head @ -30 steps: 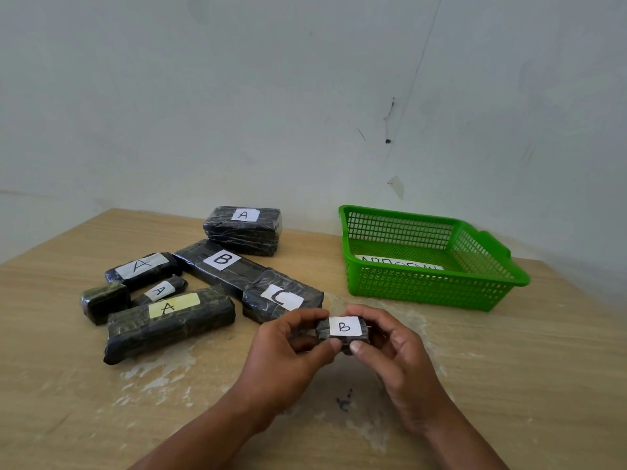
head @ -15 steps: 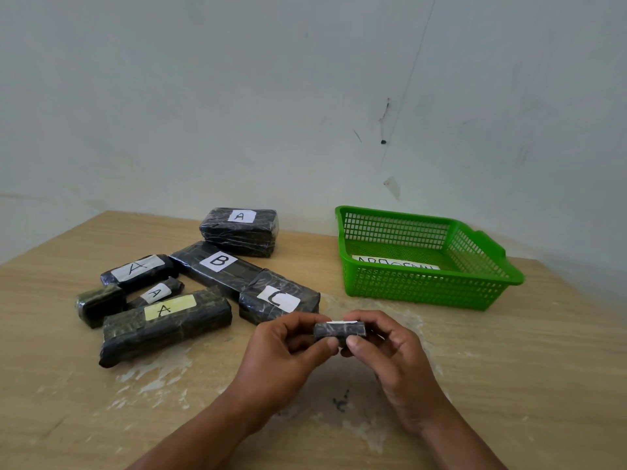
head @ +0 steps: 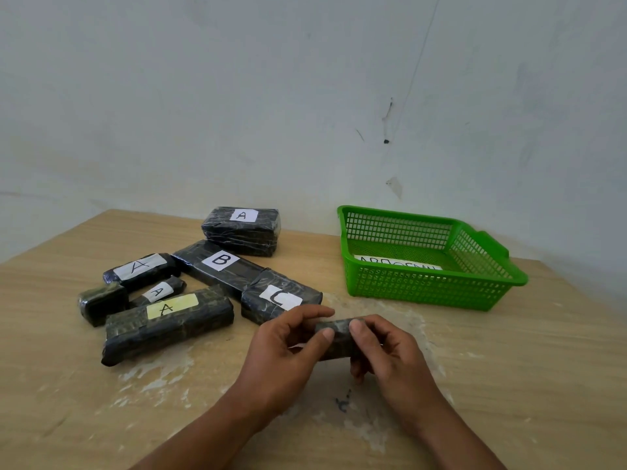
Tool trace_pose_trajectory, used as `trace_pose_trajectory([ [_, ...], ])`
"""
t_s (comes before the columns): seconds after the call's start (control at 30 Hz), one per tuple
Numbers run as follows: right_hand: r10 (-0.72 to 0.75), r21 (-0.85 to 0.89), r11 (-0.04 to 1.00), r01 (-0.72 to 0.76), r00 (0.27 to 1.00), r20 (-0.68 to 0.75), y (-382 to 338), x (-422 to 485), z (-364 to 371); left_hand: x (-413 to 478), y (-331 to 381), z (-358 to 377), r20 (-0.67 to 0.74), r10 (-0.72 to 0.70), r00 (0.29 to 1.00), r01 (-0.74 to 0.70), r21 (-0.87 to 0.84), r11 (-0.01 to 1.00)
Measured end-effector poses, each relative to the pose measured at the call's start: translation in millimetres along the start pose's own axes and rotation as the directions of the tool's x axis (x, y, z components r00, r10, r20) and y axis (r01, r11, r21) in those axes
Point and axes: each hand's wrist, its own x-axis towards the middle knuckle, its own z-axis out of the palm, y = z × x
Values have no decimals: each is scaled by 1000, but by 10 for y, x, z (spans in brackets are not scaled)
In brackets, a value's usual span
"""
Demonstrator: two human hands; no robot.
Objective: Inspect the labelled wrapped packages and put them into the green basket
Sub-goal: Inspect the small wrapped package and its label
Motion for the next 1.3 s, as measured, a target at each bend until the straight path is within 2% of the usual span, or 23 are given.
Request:
trace_pose_trajectory([
  [0.23,-8,42,999,7,1000,16,-6,-7,3,15,20,23,-57,-18,998,18,-1,1000],
  [0.53,-65,-89,994,59,996,-65,87,25,4,8,-41,49,-16,-91,996,90,-27,996],
  [0.73,-92,-81,993,88,994,-55,69,16,1,-17,-5,26,136,-110,985,124,-99,987],
  [0.9,-46,-48,998,44,998,-37,57,-8,11,-27,20,46,97,-102,990,110,-74,991],
  [1.1,-66,-72,995,62,997,-47,50,-9,16,-35,41,52,95,-117,989,126,-97,987],
  [1.3,-65,2,998,65,997,28,62,-20,21,-6,13,41,81,-128,988,140,-161,977],
])
